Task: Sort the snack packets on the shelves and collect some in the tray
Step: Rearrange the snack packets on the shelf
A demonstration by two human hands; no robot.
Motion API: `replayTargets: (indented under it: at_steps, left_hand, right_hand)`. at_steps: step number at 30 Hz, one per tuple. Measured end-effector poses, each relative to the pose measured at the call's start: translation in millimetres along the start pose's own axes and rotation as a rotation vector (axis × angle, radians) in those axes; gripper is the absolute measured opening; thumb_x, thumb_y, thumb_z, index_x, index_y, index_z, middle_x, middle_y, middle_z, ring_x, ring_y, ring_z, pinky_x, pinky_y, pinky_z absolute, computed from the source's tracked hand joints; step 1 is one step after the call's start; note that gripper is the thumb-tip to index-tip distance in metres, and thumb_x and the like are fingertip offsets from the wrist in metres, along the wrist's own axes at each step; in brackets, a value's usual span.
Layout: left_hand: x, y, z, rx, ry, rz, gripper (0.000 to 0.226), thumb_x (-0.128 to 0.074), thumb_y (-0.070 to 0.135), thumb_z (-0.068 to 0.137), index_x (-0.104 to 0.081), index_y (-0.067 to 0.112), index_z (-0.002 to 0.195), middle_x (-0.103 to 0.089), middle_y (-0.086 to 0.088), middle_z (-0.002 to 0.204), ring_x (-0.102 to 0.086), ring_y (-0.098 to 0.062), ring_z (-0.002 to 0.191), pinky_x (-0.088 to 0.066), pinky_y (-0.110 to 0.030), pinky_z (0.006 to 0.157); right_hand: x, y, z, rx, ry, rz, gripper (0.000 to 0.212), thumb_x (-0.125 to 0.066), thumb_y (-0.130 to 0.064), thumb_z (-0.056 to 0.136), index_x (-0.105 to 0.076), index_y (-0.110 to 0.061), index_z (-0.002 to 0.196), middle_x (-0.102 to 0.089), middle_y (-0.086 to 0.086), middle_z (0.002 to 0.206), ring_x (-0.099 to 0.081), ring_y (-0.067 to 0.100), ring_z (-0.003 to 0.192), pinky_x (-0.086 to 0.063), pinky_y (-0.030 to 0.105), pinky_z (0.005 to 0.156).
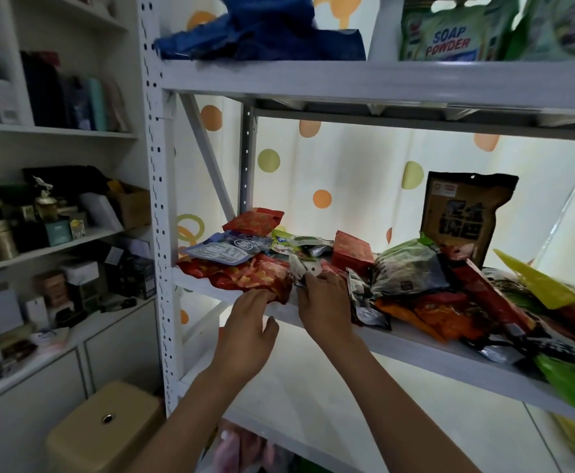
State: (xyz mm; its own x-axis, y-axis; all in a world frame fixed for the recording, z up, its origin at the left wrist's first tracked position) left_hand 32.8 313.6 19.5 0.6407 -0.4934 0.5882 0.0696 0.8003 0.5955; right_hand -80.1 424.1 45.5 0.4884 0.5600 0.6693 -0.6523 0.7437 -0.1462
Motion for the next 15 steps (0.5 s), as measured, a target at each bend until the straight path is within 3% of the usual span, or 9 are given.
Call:
replayTargets:
  at_steps: [4,6,9,13,15]
  left_hand:
    - [-3,6,0,0.035,-0.003,-0.078,0.038,-0.057,0.013,0.092,-0.056,0.021,0.129,-0.055,0.005,0.131,-0.046,-0.013,0.124,-0.038,-0.026,0.103]
    - [-3,9,-2,0.091,-0.027,-0.138,0.036,-0.055,0.015,0.094,-0.055,0.024,0.129,-0.054,0.008,0.132,-0.047,-0.011,0.123,-0.040,-0.029,0.104]
    - [-2,14,-6,0.179,-0.087,-0.297,0.025,-0.051,0.019,0.097,-0.058,0.029,0.119,-0.062,0.009,0.121,-0.056,-0.005,0.110,-0.048,-0.025,0.091]
    - [0,36,-13,0.240,-0.156,-0.522,0.014,-0.048,0.031,0.099,-0.059,0.037,0.105,-0.065,0.009,0.113,-0.059,-0.004,0.105,-0.053,-0.031,0.091]
    - [5,50,-19,0.288,-0.151,-0.675,0.014,-0.046,0.037,0.099,-0.060,0.037,0.101,-0.066,0.010,0.110,-0.060,-0.005,0.105,-0.052,-0.028,0.089]
  right_hand:
    - [4,-8,-4,-0.180,0.092,0.304,0.021,-0.059,-0.012,0.093,-0.072,-0.004,0.106,-0.068,0.017,0.090,-0.058,0.035,0.098,-0.049,0.039,0.080]
    - [15,-12,-6,-0.298,0.141,0.496,0.023,-0.056,-0.013,0.096,-0.071,-0.007,0.113,-0.064,0.013,0.095,-0.056,0.030,0.099,-0.045,0.033,0.077]
    - [37,-11,-10,-0.451,0.215,0.790,0.019,-0.054,-0.019,0.098,-0.072,-0.015,0.105,-0.069,0.004,0.093,-0.062,0.022,0.088,-0.048,0.034,0.071]
    - [67,-17,-40,-0.646,0.266,1.185,0.016,-0.059,-0.021,0.098,-0.072,-0.028,0.103,-0.075,-0.011,0.095,-0.068,0.013,0.093,-0.054,0.037,0.082]
    - [75,-25,-58,-0.745,0.244,1.437,0.019,-0.059,-0.018,0.097,-0.072,-0.026,0.109,-0.075,-0.008,0.105,-0.069,0.013,0.101,-0.053,0.034,0.088]
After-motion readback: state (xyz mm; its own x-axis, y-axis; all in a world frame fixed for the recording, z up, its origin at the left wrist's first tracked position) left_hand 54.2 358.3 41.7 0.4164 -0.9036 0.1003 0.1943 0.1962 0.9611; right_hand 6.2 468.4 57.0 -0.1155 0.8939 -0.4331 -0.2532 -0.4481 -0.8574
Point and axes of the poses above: each hand's wrist, its own z-axis towards the middle knuckle, its own x-axis out of the back of the hand, y = z × x, the point moved 2 cm from there along z, towards the middle knuckle
